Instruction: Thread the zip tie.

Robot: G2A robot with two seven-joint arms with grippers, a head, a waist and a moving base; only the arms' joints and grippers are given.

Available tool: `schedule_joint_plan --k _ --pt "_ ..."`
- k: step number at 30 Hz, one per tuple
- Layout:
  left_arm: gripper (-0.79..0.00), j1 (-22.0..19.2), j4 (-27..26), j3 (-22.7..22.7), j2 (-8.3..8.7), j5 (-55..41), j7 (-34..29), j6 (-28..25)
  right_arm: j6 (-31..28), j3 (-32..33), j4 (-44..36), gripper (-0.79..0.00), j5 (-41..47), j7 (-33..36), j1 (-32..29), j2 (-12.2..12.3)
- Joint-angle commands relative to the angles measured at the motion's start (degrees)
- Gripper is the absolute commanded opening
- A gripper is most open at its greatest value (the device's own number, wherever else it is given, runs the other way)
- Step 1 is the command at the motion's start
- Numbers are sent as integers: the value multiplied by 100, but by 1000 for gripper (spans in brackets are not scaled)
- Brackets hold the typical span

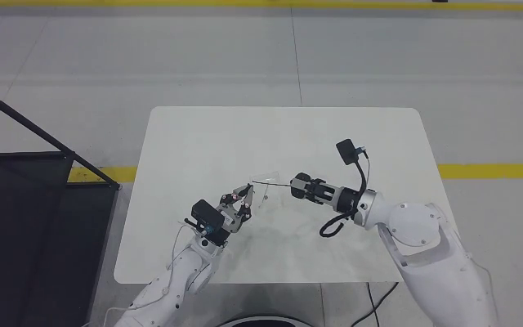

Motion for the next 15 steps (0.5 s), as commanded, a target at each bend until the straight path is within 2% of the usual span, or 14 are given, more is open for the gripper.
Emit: schedule_joint_plan --k 1,12,15 --pt "-785 0 0 0 0 0 0 0 1 0 1 -785 1 1 0 0" --pt "-785 0 0 0 0 0 0 0 1 0 1 -785 1 1 0 0" --pt "-785 -17 -36 -57 -17 -113 -188 -22 -68 20 -19 -785 13 -53 -82 3"
